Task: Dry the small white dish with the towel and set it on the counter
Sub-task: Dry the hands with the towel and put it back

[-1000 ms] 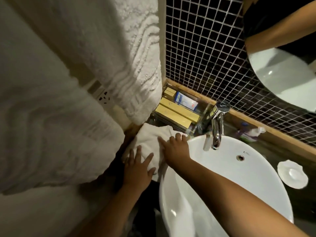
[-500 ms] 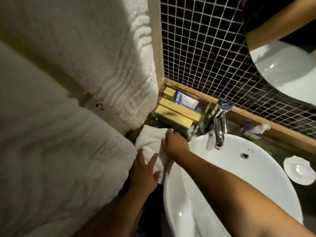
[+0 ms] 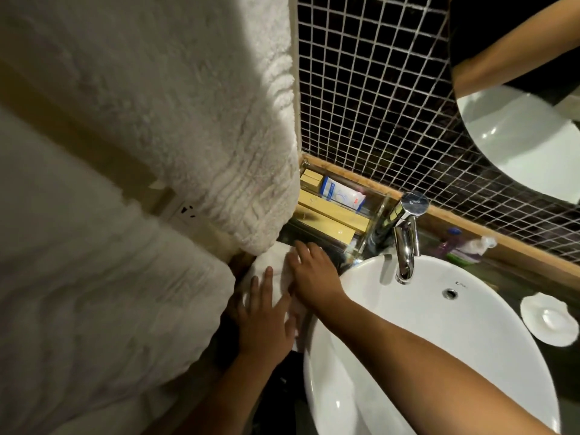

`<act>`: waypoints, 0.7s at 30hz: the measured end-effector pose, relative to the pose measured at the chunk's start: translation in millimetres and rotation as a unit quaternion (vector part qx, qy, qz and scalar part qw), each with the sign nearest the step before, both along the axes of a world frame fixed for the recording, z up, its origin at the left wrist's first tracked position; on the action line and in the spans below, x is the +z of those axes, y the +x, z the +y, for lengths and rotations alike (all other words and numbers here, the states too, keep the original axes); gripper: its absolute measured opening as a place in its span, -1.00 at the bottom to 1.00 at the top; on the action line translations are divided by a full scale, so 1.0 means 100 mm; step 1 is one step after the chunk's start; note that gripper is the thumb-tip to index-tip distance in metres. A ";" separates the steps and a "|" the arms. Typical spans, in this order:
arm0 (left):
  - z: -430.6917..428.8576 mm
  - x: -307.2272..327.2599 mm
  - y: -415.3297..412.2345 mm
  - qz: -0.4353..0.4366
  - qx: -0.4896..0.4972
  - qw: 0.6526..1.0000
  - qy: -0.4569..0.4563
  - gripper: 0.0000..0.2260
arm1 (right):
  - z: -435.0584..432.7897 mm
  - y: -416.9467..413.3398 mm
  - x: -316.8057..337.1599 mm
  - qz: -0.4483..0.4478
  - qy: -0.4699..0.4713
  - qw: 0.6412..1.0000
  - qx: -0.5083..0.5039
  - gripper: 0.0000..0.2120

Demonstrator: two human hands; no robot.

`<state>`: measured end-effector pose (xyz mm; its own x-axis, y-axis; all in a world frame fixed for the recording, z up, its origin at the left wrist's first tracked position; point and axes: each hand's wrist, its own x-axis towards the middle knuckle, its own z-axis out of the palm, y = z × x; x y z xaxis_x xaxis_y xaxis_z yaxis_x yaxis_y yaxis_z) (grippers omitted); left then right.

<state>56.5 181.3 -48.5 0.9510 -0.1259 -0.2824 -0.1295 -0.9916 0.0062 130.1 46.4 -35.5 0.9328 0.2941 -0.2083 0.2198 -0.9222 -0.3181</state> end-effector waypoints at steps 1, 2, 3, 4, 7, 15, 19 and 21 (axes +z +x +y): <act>0.02 -0.03 0.02 0.010 0.014 1.000 0.002 -0.36 | 0.04 -0.04 -0.03 0.015 -0.004 1.000 0.000 -0.39; 0.04 -0.05 0.04 0.022 0.020 1.000 0.006 -0.35 | 0.07 -0.10 -0.06 0.030 -0.011 0.999 -0.004 -0.36; 0.06 -0.05 0.06 0.032 0.018 0.999 0.012 -0.31 | 0.10 -0.14 -0.09 0.041 -0.018 0.999 -0.008 -0.34; 0.07 -0.05 0.07 0.044 0.008 0.999 0.020 -0.27 | 0.12 -0.19 -0.11 0.050 -0.024 0.998 -0.011 -0.31; 0.05 0.06 0.17 0.089 -0.041 0.994 0.042 -0.22 | 0.11 -0.28 -0.21 0.067 -0.050 0.997 -0.005 -0.23; -0.08 0.23 0.22 0.131 0.004 0.991 -0.030 -0.23 | 0.10 -0.23 -0.34 0.095 -0.043 0.994 -0.033 -0.16; -0.10 0.29 0.31 0.171 -0.020 0.984 0.049 -0.23 | 0.03 -0.21 -0.12 0.122 -0.077 0.989 -0.020 -0.26; -0.18 0.52 0.37 0.157 -0.054 0.984 0.059 -0.43 | -0.08 -0.28 0.16 0.105 -0.085 0.990 -0.049 -0.51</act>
<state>93.6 163.5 3.3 0.7977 -0.1693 -0.5788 -0.2438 -0.9684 -0.0528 101.8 38.1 -19.2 0.8865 0.1488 -0.4382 0.0723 -0.9798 -0.1865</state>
